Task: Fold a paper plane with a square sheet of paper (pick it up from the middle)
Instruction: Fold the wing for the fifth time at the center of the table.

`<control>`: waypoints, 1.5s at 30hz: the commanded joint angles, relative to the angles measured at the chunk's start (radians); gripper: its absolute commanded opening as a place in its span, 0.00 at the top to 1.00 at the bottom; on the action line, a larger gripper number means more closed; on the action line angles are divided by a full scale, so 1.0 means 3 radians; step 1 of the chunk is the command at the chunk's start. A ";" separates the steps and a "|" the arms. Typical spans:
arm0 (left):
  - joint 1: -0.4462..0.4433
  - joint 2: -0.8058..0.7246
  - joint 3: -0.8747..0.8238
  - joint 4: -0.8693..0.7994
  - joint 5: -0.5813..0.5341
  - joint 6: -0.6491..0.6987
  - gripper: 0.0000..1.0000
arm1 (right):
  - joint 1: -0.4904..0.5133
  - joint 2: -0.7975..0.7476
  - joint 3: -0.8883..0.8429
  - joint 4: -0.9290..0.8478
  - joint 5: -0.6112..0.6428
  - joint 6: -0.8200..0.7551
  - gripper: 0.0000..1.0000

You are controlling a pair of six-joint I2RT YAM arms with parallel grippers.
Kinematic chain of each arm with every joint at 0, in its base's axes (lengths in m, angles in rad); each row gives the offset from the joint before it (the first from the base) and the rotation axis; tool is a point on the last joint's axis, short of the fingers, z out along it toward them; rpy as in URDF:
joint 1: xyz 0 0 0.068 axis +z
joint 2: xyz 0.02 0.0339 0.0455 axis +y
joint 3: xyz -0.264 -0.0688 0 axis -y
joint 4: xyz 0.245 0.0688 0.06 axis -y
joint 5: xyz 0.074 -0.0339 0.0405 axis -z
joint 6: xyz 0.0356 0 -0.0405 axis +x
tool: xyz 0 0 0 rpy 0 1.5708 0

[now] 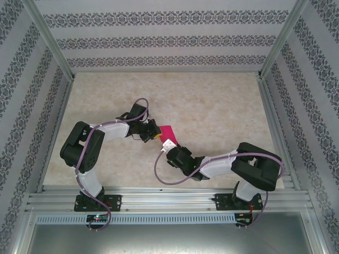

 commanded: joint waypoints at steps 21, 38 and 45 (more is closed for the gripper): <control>-0.0008 -0.0005 0.0099 -0.0162 0.0019 0.0103 1.00 | -0.0006 0.0324 0.0234 0.0082 0.0410 -0.0192 0.78; -0.0004 -0.0067 0.0109 -0.0268 -0.0039 0.0148 0.99 | -0.0029 0.0335 0.0250 0.0029 0.0264 0.0005 1.00; 0.0022 -0.0424 0.0091 -0.0696 -0.0507 0.0350 0.68 | -0.0197 0.0105 0.0176 0.0026 -0.0449 0.0495 1.00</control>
